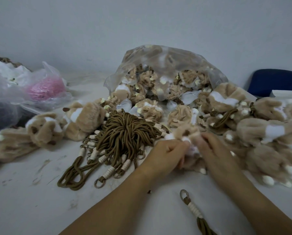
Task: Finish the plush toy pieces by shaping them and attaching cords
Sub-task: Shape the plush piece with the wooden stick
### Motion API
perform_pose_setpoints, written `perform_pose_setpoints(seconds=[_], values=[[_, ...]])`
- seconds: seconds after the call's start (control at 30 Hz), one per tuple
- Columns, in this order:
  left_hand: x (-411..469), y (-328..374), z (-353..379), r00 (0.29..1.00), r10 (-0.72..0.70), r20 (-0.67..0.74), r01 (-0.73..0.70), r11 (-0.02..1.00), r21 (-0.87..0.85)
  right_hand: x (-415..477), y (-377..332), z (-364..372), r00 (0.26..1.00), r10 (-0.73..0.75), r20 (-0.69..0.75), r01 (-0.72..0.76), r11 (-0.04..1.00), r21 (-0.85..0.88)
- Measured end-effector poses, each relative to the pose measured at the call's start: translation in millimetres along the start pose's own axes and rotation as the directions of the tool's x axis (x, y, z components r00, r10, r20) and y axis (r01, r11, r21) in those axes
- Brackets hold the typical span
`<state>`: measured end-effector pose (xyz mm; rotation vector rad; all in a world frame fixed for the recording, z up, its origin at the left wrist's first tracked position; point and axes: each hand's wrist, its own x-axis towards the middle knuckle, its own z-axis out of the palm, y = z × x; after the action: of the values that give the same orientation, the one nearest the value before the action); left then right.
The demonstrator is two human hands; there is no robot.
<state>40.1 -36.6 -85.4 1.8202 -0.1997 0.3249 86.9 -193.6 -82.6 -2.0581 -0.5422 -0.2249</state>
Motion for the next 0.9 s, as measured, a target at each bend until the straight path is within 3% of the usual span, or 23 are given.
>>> perform_pose_setpoints(seconds=[0.07,0.27,0.37,0.43,0.5,0.67,0.77,0.83,0.9], values=[[-2,2,0,0.999,-0.024,0.025,0.024,1.0,0.001,-1,2,6,0.995,0.067,0.071,-0.071,0.996,0.05],[-1,-2,1,0.995,-0.004,0.103,-0.004,0.997,0.081,5,10,9,0.996,0.09,-0.021,-0.086,0.984,0.154],[4,-8,-2,0.998,-0.033,-0.051,0.036,0.997,0.062,7,11,7,0.992,0.093,-0.085,-0.072,0.971,0.228],[9,-10,-7,0.974,-0.112,-0.198,0.099,0.992,-0.072,7,10,4,0.985,0.125,-0.118,-0.084,0.949,0.305],[13,-11,-11,0.947,-0.21,-0.243,0.166,0.967,-0.192,5,9,2,0.982,0.137,-0.129,-0.077,0.917,0.391],[12,-12,-9,0.953,-0.298,-0.053,0.267,0.911,-0.314,3,4,14,0.996,0.08,-0.033,-0.063,0.934,0.352],[11,-8,-8,0.958,-0.277,0.07,0.282,0.877,-0.39,4,3,13,0.996,0.06,-0.071,-0.037,0.956,0.289],[9,-8,-7,0.958,-0.238,0.159,0.278,0.909,-0.311,4,2,11,0.997,0.067,-0.049,-0.05,0.955,0.292],[7,-8,-4,0.965,-0.213,0.155,0.24,0.953,-0.184,4,5,10,0.998,0.054,-0.043,-0.046,0.982,0.184]])
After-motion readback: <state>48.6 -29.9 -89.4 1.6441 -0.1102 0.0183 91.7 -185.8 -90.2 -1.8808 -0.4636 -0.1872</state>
